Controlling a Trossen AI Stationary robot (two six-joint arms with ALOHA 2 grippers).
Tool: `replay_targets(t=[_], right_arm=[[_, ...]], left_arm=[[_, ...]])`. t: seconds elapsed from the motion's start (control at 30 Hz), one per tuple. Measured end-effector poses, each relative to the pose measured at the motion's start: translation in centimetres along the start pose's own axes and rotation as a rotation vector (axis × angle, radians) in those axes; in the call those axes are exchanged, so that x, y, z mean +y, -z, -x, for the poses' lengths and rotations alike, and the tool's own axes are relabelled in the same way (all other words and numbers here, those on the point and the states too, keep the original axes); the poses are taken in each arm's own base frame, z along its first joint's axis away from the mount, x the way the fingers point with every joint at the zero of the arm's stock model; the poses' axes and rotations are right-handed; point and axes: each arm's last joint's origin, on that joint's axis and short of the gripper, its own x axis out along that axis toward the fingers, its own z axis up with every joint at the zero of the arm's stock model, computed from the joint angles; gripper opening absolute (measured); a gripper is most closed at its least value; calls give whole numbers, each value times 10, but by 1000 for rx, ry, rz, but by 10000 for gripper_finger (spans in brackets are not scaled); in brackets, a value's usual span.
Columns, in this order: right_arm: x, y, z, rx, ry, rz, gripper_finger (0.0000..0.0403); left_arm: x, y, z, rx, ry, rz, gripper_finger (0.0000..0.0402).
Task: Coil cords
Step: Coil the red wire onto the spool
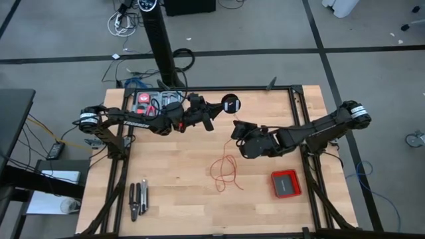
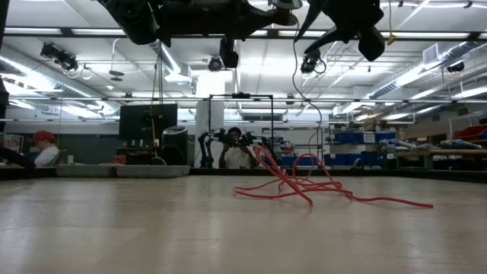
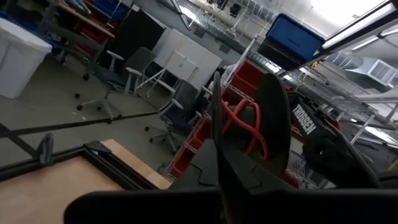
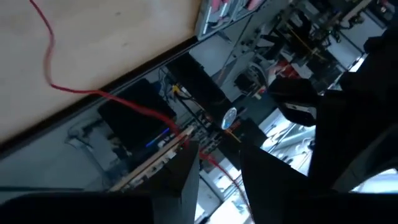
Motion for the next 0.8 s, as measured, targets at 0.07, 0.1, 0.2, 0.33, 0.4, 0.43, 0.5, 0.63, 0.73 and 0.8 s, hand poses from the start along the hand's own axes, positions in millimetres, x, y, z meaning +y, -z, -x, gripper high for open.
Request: replay_targets(t=[0.07,0.1,0.2,0.33,0.4,0.43,0.5,0.63,0.73,0.8], right_arm=[[0,2,-4,7,-9,25,113],[1,4,-5,12,-14,33,113],[1,6,-9,11,-20,62,112],[-1,8,-14,-22,-16,78,112],[-1,10,-16,-20,-17,97,112],[-2,10,-18,-24,-14,99,112],[-1,12,-20,-30,-17,111,112],[0,15,-25,-38,-28,115,112],[0,16,-27,-49,-30,124,112],[0,16,-27,-52,-32,129,112]], left_arm=[[0,0,0,1,-1,0,0],[0,0,0,2,-1,2,0],[0,0,0,2,3,5,0],[0,0,0,3,5,5,0],[0,0,0,4,6,5,0],[0,0,0,4,6,6,0],[0,0,0,4,7,6,0],[-1,0,0,10,18,14,0],[-1,0,0,12,24,17,0],[-1,0,0,12,24,16,0]])
